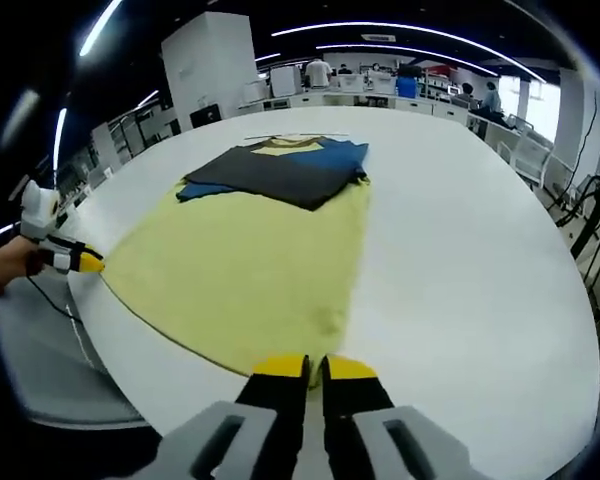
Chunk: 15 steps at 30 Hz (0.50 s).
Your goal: Fold the garment on the visible template until the final outline fits inside the template.
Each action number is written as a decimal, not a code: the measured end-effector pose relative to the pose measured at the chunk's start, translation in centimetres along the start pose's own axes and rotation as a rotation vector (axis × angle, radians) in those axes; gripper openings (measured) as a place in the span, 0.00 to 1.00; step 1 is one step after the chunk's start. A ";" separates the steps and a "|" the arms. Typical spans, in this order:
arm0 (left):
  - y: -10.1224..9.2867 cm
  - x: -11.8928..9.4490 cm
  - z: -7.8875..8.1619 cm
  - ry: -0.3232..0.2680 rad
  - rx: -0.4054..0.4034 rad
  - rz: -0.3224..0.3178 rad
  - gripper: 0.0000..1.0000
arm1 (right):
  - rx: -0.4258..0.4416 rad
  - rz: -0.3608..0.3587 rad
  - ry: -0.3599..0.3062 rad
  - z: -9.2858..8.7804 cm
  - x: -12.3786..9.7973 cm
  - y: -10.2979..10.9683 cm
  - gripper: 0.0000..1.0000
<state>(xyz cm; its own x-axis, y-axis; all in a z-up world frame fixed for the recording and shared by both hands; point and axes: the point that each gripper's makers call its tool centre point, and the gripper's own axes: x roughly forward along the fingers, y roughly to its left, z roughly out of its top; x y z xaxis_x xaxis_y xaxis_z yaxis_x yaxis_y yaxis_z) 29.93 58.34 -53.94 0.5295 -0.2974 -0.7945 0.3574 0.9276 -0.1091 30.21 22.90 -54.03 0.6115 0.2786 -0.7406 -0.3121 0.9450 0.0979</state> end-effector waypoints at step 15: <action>0.0 -0.6 0.2 0.002 -0.006 0.021 0.00 | -0.030 -0.001 0.013 0.0 -0.3 0.2 0.00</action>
<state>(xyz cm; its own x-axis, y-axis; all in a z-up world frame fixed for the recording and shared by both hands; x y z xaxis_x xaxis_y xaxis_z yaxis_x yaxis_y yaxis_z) 29.80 58.48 -53.39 0.5355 -0.2776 -0.7976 0.3420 0.9348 -0.0957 29.99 23.02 -53.82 0.6027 0.2753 -0.7490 -0.3331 0.9397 0.0774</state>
